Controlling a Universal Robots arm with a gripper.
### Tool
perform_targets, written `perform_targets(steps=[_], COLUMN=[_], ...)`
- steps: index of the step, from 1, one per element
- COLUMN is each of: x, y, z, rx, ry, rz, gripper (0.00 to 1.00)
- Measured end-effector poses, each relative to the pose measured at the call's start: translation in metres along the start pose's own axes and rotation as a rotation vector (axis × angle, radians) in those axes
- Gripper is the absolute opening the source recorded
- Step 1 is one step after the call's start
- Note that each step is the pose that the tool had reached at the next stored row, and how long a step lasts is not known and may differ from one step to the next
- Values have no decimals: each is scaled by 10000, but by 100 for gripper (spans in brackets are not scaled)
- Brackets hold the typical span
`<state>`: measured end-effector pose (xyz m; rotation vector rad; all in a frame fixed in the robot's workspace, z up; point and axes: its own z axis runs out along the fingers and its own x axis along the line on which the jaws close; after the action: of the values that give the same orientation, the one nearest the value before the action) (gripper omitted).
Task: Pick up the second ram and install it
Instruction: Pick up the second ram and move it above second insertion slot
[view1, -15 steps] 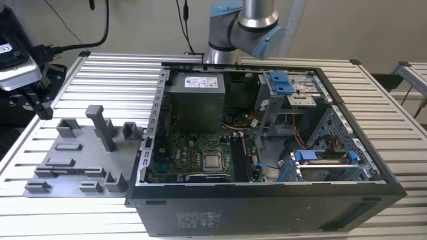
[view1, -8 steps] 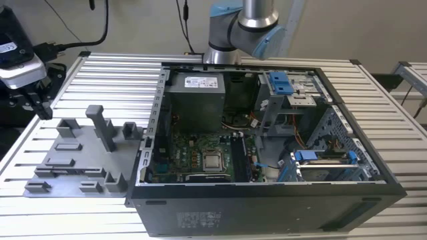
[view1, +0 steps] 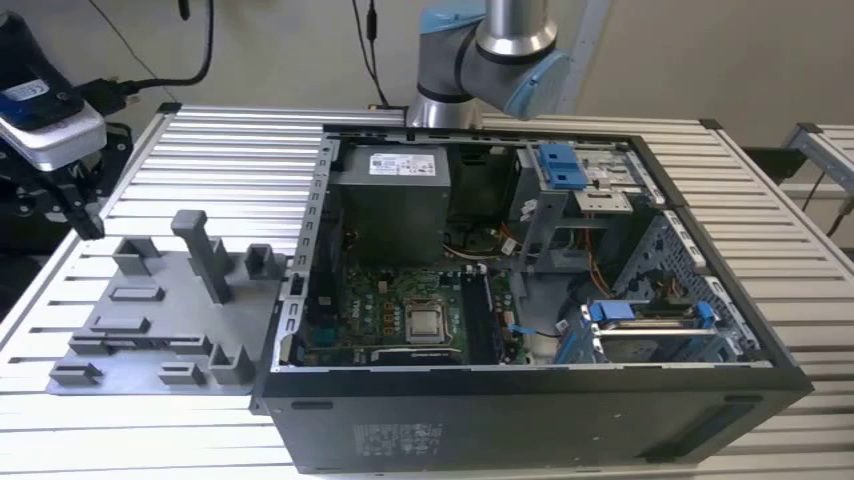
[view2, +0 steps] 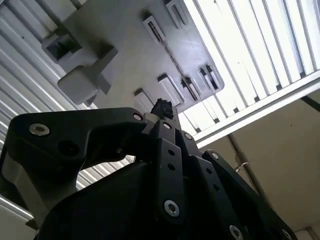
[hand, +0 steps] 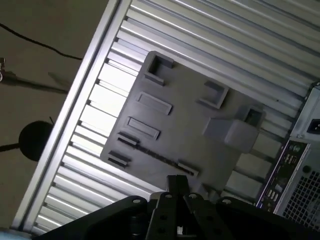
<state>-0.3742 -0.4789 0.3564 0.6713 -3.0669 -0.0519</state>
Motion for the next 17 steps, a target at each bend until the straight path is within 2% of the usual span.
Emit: perform_targets(steps=[17], x=[0], y=[0], z=[19], rx=[-7], ry=[88], rz=[-2955], gripper=[11])
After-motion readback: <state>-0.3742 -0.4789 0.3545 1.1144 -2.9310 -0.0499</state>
